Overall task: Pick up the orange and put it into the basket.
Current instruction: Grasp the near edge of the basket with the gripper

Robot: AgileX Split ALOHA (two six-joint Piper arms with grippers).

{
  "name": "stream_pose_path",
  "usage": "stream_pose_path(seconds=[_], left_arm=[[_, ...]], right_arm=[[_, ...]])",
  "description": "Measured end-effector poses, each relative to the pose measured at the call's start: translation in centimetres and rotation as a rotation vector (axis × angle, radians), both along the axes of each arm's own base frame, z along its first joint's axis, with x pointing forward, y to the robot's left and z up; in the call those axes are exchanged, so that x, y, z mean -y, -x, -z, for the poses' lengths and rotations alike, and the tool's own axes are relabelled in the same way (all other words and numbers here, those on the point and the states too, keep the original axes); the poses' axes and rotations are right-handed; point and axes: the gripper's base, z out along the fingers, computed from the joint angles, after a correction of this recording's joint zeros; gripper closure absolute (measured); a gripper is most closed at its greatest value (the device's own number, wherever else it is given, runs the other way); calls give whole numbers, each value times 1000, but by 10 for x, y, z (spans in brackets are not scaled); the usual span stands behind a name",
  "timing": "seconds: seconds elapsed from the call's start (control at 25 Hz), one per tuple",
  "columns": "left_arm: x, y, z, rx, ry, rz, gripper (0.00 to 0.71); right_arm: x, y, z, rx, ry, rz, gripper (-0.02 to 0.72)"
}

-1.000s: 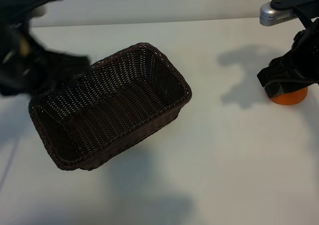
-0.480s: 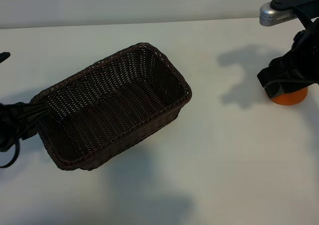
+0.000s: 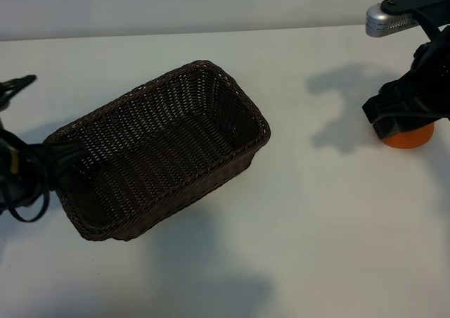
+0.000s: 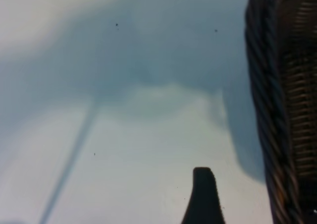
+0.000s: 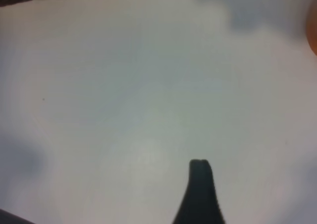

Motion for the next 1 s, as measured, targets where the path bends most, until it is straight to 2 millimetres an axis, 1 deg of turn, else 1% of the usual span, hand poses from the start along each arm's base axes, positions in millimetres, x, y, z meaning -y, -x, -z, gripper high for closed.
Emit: stream_pose_path(seconds=[0.08,0.24,0.4,0.56,0.8,1.0], left_arm=[[-8,-4,2,-15,48,-17,154],[-19,-8,4,-45,143,6,154],[-24,-10,4,-43,174,3,154],[-26,-12,5,-38,175,-2,154],[-23,-19,18,-98,178,-12,154],[-21,-27,26,-80,187,-12,154]], right_arm=[[0,0,0,0,0,-1,168],[0,0,0,0,1,-3,168],[-1,0,0,-1,-7,-1,168],[-1,0,0,-1,-14,0,168],[-1,0,0,-2,-16,1,168],[-1,0,0,-1,-15,-2,168]])
